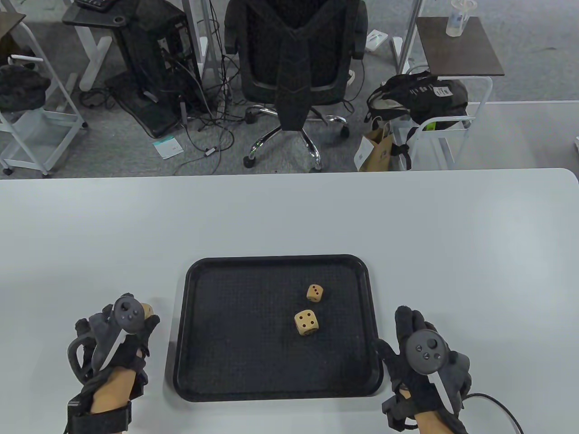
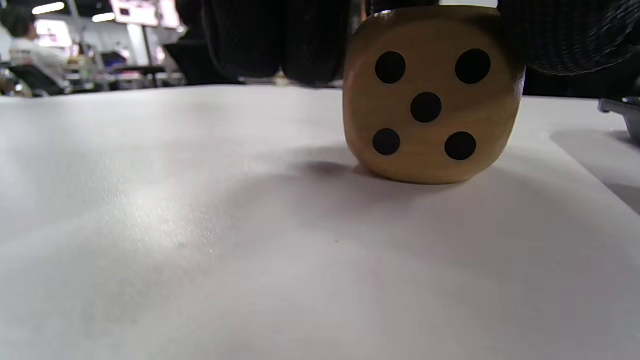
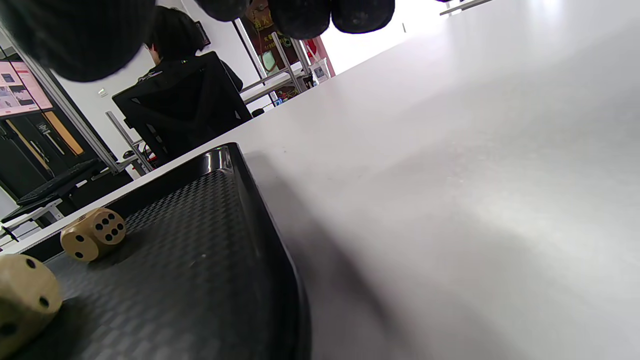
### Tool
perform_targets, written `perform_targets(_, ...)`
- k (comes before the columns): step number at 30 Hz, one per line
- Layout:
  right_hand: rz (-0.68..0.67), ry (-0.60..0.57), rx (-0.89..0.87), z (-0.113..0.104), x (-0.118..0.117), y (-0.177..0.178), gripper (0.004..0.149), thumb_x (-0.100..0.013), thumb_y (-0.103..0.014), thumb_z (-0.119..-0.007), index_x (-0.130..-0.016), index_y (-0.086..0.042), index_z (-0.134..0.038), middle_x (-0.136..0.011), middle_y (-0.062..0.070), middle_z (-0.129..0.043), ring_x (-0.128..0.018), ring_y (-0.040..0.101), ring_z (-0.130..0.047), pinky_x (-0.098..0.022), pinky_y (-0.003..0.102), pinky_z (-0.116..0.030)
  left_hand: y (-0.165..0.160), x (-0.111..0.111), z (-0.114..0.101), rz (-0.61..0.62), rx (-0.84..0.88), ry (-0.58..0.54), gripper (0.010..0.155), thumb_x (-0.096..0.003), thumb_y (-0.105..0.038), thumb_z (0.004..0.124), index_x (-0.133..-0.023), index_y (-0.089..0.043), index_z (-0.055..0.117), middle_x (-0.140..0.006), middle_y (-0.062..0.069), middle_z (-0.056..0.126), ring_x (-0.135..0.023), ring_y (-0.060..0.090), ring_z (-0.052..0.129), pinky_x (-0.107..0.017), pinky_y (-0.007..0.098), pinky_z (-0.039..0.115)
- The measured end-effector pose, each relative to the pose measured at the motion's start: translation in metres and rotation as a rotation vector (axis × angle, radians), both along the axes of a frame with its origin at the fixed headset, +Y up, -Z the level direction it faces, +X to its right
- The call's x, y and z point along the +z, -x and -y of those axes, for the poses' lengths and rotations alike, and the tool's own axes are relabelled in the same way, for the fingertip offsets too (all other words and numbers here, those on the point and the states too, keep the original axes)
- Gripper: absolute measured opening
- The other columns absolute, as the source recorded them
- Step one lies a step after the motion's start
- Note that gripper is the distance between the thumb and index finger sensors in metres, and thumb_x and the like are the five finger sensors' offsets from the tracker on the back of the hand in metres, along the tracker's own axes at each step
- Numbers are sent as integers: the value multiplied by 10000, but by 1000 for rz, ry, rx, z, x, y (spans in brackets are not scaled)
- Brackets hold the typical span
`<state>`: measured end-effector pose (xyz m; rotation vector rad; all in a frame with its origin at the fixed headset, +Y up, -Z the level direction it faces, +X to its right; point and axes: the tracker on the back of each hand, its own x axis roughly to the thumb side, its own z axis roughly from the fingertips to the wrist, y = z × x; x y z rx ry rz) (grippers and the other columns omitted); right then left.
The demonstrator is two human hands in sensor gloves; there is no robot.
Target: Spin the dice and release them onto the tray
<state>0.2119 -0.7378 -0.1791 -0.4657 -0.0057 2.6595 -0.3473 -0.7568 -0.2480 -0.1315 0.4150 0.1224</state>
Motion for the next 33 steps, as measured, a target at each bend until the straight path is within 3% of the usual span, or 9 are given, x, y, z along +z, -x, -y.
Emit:
perform_targets(3,0,2,6,0,0,0,842,-340,-606,-733,-1062,-376,-366,-1152,-3,-416,-1071,322,-466,-787,610,-402,-1,-1,3,-9,37,41,825,-398,-633,754,-1065,-250,456,-1004,152,716,-871,456,780,-741,667,459)
perform_targets(11,-14,-11,10,-1,3,1,841,-341,-606,-733,-1062,-372,-369,-1149,-1,-425,-1067,322,-475,-784,611,-408,-3,1,-3,51,141,-51,768,-422,-557,809,-1051,-215,533,-981,212,748,-820,486,820,-728,677,486)
perform_targets(15,-13,-17,-2,-2,4,-1,841,-341,-606,-732,-1062,-373,-368,-1149,0,-424,-1068,326,-469,-785,613,-404,-23,8,-22,109,285,-111,769,-417,-557,821,-1048,-212,549,-976,213,751,-815,495,816,-729,686,470)
perform_targets(18,-12,-18,0,-1,4,-1,840,-339,-607,-732,-1061,-372,-373,-1148,1,-428,-1066,324,-476,-785,612,-407,-57,13,-36,241,346,-100,768,-419,-556,825,-1050,-211,553,-978,216,749,-818,499,812,-731,691,461)
perform_targets(23,-15,-10,7,-1,5,-1,835,-339,-608,-729,-1059,-370,-380,-1146,2,-434,-1063,323,-481,-782,612,-413,-120,23,-44,498,349,32,758,-428,-518,836,-1060,-226,537,-1023,216,703,-871,504,772,-746,700,424)
perform_targets(33,-35,5,14,0,6,2,830,-338,-609,-727,-1058,-364,-395,-1141,4,-451,-1057,327,-497,-777,610,-428,-199,28,-26,716,216,323,707,-450,-420,843,-1066,-250,541,-1109,213,600,-959,508,696,-762,711,371)
